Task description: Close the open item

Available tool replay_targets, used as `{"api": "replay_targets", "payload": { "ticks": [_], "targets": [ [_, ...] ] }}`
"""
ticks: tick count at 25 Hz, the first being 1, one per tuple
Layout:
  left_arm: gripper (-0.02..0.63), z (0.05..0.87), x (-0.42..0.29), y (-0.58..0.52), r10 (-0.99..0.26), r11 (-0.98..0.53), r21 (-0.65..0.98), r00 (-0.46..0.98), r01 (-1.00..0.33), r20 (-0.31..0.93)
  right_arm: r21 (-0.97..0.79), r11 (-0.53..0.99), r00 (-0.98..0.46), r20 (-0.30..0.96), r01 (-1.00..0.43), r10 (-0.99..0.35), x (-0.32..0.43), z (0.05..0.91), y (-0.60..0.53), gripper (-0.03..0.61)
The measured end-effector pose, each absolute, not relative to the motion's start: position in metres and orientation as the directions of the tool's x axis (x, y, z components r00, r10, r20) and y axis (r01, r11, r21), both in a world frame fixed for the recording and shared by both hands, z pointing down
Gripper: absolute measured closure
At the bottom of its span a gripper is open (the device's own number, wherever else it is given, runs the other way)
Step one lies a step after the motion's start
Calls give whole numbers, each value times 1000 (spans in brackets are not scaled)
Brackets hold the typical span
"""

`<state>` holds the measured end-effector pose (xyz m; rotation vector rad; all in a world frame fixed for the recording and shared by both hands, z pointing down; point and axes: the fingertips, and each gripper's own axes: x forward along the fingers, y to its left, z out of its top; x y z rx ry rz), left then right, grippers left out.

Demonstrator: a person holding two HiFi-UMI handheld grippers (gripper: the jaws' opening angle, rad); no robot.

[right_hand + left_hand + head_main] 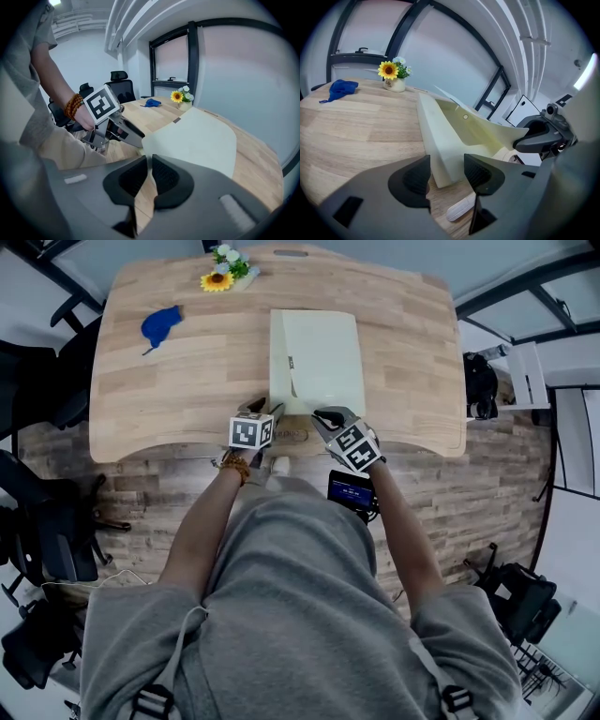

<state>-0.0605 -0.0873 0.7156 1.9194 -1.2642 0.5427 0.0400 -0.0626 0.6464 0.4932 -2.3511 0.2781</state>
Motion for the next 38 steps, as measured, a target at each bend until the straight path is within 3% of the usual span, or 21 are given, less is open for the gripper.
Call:
{"api": "replay_targets", "payload": {
  "ticks": [9, 38],
  "targets": [
    [382, 717, -62, -86, -576, -201, 388, 428, -900, 696, -38, 936, -624, 755, -351, -203, 26, 674, -59, 531],
    [383, 719, -63, -80, -554, -161, 417, 432, -894, 712, -119, 959, -591, 804, -256, -58, 3, 697, -61, 520]
  ]
}}
